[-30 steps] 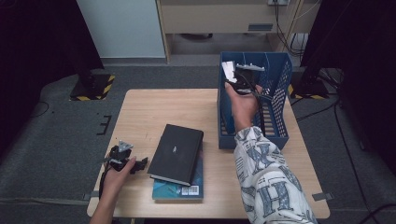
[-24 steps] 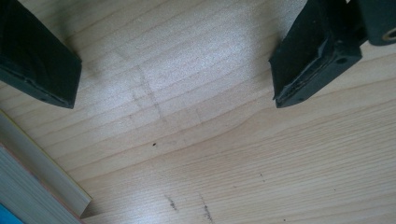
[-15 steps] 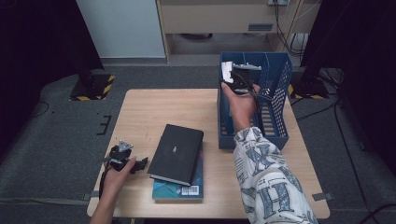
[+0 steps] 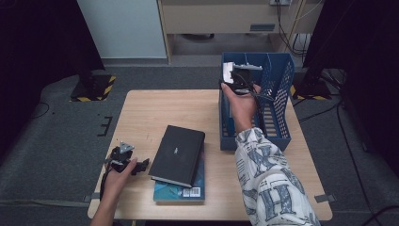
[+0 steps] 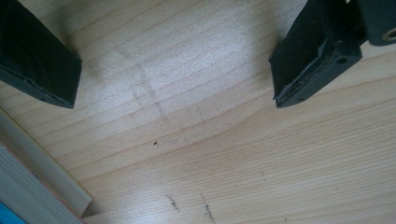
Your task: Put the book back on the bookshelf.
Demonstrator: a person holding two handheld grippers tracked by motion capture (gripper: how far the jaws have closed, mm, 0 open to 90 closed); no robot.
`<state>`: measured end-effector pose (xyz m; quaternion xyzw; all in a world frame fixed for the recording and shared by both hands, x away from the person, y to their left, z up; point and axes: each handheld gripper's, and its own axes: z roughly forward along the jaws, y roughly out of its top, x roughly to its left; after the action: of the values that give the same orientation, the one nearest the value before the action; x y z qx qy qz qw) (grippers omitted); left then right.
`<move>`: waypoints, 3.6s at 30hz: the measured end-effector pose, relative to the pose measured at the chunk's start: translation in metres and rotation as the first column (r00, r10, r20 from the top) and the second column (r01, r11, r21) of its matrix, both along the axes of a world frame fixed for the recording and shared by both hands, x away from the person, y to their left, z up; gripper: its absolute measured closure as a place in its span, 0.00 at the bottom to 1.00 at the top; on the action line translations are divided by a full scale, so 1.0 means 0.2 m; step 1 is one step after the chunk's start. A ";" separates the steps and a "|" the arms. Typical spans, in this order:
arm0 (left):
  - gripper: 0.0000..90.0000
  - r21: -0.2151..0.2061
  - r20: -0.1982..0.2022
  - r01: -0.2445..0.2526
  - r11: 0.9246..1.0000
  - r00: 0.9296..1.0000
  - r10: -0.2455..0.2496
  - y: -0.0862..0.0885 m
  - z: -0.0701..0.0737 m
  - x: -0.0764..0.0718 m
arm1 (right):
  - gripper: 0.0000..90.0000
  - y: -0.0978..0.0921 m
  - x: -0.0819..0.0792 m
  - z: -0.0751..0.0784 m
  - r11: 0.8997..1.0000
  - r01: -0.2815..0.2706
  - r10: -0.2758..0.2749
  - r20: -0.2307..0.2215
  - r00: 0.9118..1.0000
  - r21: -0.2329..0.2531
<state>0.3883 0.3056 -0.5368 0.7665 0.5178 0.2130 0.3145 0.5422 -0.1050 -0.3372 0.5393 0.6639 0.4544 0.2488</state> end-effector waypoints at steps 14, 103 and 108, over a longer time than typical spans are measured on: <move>0.01 -0.003 -0.001 -0.002 1.000 1.000 0.002 0.00 0.00 0.00 | 0.25 -0.03 -0.01 -0.02 0.998 -0.061 0.060 0.017 0.998 0.015; 0.29 -0.164 0.174 0.274 0.948 0.954 -0.246 -0.30 0.26 -0.16 | 0.13 0.21 -0.88 -0.76 0.850 -0.523 0.525 -0.132 0.841 0.053; 0.29 -0.233 0.142 0.297 0.926 0.952 -0.270 -0.29 0.24 -0.14 | 0.13 0.22 -0.89 -0.77 0.841 -0.539 0.540 -0.133 0.831 0.046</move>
<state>0.3607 0.2471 -0.4880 0.7746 0.4068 0.1384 0.4640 0.3647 -0.0601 -0.4918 0.3618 0.8034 0.4690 0.0613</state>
